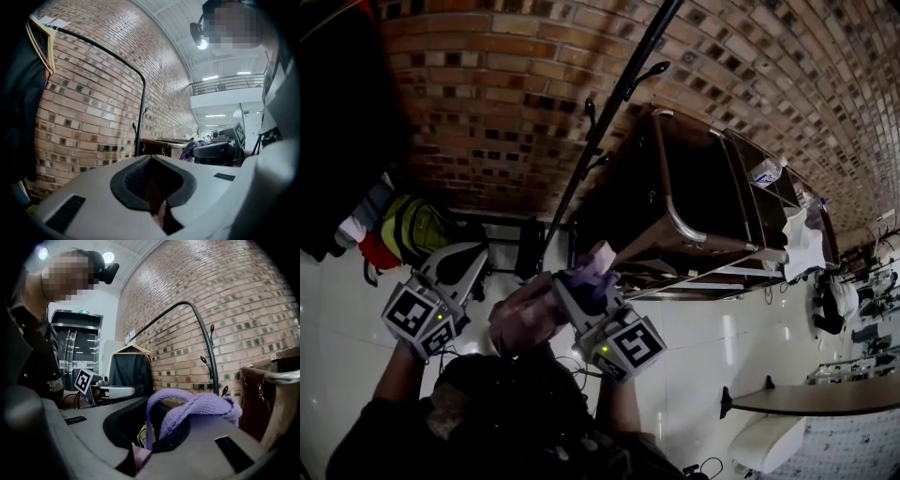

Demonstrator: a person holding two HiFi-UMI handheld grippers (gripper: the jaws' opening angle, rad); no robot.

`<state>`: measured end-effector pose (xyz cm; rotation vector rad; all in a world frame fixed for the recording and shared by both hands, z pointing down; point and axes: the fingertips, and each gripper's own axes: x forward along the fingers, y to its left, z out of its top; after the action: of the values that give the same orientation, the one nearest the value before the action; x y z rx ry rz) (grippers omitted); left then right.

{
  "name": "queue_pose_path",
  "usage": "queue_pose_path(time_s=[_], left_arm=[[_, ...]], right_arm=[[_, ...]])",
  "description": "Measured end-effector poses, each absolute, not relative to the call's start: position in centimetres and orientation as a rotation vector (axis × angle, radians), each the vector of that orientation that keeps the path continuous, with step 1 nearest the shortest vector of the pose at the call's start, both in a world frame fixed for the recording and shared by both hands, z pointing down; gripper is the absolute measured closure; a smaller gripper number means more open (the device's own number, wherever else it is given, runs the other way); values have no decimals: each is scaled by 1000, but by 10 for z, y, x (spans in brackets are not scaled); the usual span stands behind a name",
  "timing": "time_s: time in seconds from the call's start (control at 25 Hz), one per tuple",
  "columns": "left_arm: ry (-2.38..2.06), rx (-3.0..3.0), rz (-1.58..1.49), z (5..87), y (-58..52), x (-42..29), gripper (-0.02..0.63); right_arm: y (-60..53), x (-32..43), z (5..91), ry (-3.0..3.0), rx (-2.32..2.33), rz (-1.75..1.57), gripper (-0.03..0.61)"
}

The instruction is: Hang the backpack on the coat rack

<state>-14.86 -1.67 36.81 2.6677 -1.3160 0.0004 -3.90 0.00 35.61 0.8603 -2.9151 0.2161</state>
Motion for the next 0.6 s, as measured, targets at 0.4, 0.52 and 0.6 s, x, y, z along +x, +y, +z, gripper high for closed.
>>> queue_pose_path(time_s=[0.4,0.52,0.6], left_arm=[[-1369,2648,-11,357,-93,-97,574],[-1379,2644,10,356,-112,-82,574],[-1389,2637,21,356,-125,-74,574]], right_arm=[[-83,2,353,-2931,749,225,556],[-107,15,353,-2931,725,225,557],[-125,22,353,-2929,715,221,557]])
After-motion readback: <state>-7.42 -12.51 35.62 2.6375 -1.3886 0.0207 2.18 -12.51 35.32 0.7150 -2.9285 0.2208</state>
